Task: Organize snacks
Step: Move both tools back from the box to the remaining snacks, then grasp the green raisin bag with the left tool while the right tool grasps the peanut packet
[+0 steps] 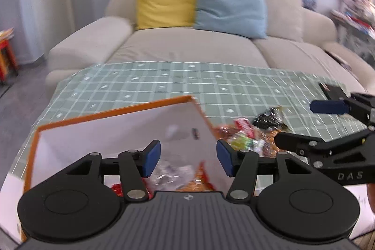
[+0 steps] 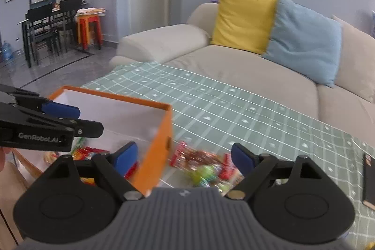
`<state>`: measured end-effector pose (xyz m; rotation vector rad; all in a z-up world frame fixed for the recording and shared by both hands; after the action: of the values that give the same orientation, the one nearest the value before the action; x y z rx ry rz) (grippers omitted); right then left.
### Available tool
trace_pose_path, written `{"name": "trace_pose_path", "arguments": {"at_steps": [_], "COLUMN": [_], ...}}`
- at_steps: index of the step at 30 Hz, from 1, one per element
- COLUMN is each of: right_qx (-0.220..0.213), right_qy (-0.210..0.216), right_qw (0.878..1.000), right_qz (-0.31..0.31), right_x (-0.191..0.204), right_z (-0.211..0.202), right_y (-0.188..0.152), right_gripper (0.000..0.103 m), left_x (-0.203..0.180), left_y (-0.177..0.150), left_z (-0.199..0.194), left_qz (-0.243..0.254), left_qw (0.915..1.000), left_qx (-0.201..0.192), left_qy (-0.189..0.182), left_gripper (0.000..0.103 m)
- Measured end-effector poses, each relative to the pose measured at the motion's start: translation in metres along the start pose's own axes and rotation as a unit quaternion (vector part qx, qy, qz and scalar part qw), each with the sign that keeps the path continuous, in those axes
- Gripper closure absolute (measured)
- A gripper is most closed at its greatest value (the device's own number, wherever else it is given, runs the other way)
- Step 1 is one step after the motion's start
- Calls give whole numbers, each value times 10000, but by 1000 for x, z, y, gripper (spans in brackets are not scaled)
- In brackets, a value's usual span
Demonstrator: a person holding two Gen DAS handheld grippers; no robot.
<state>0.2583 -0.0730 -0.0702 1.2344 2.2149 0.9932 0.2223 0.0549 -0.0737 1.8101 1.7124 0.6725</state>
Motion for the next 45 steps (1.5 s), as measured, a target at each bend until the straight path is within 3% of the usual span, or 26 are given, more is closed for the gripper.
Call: {"name": "trace_pose_path", "arguments": {"at_steps": [10, 16, 24, 29, 33, 36, 45], "right_qx": [398, 678, 945, 1203, 1188, 1216, 1263], "right_qy": [-496, -472, -255, -176, -194, -254, -320], "right_qw": [9957, 9893, 9892, 9859, 9849, 9836, 9874], "right_qz": [672, 1206, 1094, 1149, 1247, 1304, 894], "right_x": [-86, -117, -121, -125, -134, -139, -134], "right_z": [5, 23, 61, 85, 96, 105, 124], "right_y": [-62, -90, -96, -101, -98, -96, -96], "right_gripper": [16, 16, 15, 14, 7, 7, 7], "left_x": [-71, -94, -109, -112, -112, -109, -103], "left_y": [-5, -7, -3, 1, 3, 5, 1], "left_z": [20, 40, 72, 104, 131, 147, 183], "left_qz": [837, 1249, 1446, 1521, 1422, 1295, 1138], "left_qw": [9960, 9904, 9834, 9770, 9724, 9701, 9593], "left_qx": [252, 516, 989, 1454, 1836, 2043, 2583], "left_qy": [-204, -274, -476, -343, -231, -193, 40], "left_gripper": [29, 29, 29, 29, 29, 30, 30]}}
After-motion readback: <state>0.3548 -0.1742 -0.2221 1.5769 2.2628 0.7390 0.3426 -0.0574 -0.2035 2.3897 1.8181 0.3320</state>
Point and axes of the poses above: each gripper's, at about its wrist camera, not at the fingertips, and z roughly the way its jaws point, x to its left, y to its top, the point moved 10 cm from there along z, roughly the way its jaws point, and after that the axes turned 6 degrees about x, right-handed, at the moved point
